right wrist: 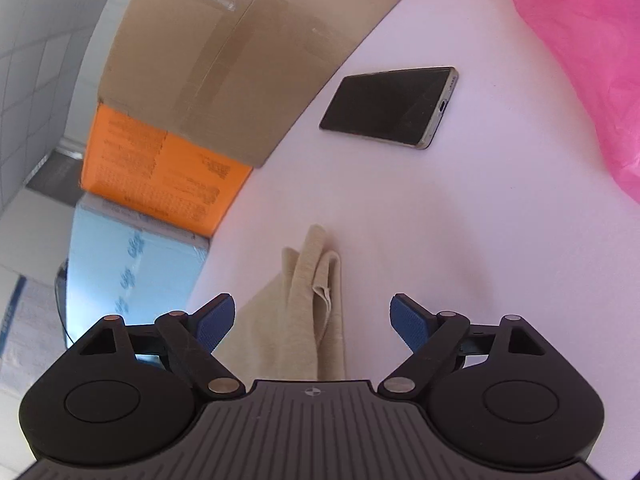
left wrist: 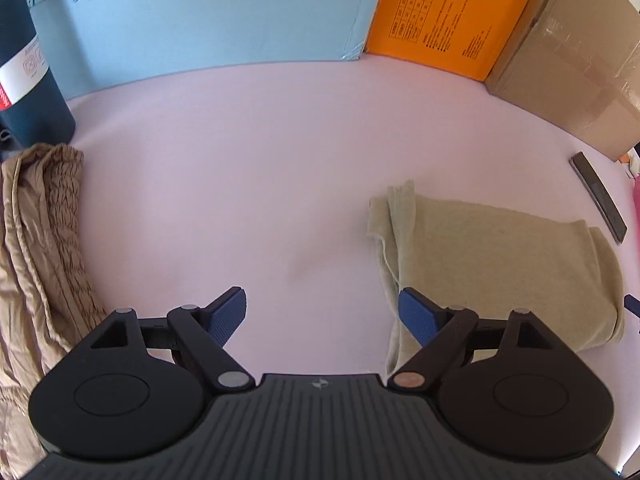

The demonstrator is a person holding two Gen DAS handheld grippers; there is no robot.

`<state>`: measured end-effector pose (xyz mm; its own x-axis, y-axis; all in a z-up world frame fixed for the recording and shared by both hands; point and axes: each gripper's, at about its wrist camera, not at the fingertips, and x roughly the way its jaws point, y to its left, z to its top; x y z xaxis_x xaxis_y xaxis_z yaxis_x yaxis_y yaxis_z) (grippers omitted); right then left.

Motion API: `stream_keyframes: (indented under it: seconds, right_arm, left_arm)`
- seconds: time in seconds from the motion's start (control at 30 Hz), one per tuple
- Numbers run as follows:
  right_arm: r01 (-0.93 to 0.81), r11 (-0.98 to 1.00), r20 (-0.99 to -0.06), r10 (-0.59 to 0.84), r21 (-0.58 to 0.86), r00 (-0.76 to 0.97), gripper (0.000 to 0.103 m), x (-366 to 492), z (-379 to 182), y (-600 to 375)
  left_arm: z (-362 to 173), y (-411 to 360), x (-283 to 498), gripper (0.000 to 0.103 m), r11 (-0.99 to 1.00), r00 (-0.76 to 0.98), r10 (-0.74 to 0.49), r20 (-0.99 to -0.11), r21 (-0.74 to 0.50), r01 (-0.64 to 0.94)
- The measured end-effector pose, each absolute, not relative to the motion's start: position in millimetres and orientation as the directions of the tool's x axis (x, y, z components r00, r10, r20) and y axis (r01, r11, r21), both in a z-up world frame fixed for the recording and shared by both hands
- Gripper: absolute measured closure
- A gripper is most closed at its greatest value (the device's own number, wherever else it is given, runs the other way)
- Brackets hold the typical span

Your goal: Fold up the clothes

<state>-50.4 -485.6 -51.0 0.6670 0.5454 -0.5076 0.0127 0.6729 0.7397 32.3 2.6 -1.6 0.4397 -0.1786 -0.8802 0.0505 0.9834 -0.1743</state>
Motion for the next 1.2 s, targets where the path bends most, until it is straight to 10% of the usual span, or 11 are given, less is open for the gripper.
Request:
stream_keyframes:
  seconds: [0.23,0.37,0.5,0.7,0.8,0.87,1.0,1.07,1.13,1.2]
  right_arm:
    - [-0.277,0.838,-0.668,0.542,0.469,0.509,0.030,-56.2,-39.0,-434.1]
    - [-0.259,0.879,-0.731,0.477,0.400,0.488,0.096,-51.0,-49.0,-423.1]
    - [-0.269,0.917,-0.758,0.395,0.293,0.519,0.097,-54.1,-37.2,-430.8]
    - [-0.052,0.991,-0.798,0.130,0.122,0.588,0.100,-58.1,-22.1,-492.5]
    - [-0.093,0.931,-0.731,0.336,0.353,0.594,0.088,-68.7,-12.9,-507.0]
    - [-0.157,0.909,-0.714,0.403,0.387,0.572,0.041,-70.4,-14.0,-491.9]
    - [-0.246,0.895,-0.714,0.444,0.371,0.541,0.040,-60.6,-33.8,-453.0]
    - [-0.258,0.893,-0.719,0.450,0.369,0.530,0.052,-53.1,-43.1,-441.5]
    - [-0.258,0.892,-0.729,0.451,0.371,0.515,0.098,-48.0,-45.6,-431.7]
    - [-0.279,0.877,-0.703,0.480,0.391,0.525,0.098,-49.4,-35.7,-429.9]
  left_arm:
    - [-14.8,-15.3,7.1,0.019,0.967,0.396,-0.245,-0.885,-0.251,0.037]
    - [-14.0,-35.1,7.1,0.031,0.975,0.429,-0.221,-0.876,-0.190,0.116]
    - [-12.3,-49.3,8.9,0.061,0.979,0.447,-0.177,-0.877,-0.109,0.175]
    - [-8.9,-49.2,6.7,0.061,0.984,0.451,-0.141,-0.882,-0.073,0.164]
    - [-8.9,-42.3,5.4,0.053,0.986,0.447,-0.144,-0.883,-0.089,0.141]
    - [-8.8,-38.6,4.6,0.050,0.987,0.448,-0.147,-0.882,-0.099,0.128]
    - [-11.2,-38.7,6.7,0.050,0.987,0.449,-0.148,-0.881,-0.104,0.122]
    - [-8.2,-40.3,5.1,0.073,0.986,0.453,-0.152,-0.878,-0.103,0.131]
    - [-3.1,-42.1,2.9,0.094,0.989,0.451,-0.119,-0.885,-0.064,0.135]
    - [2.5,-40.6,-0.2,0.101,0.991,0.464,-0.072,-0.883,-0.012,0.132]
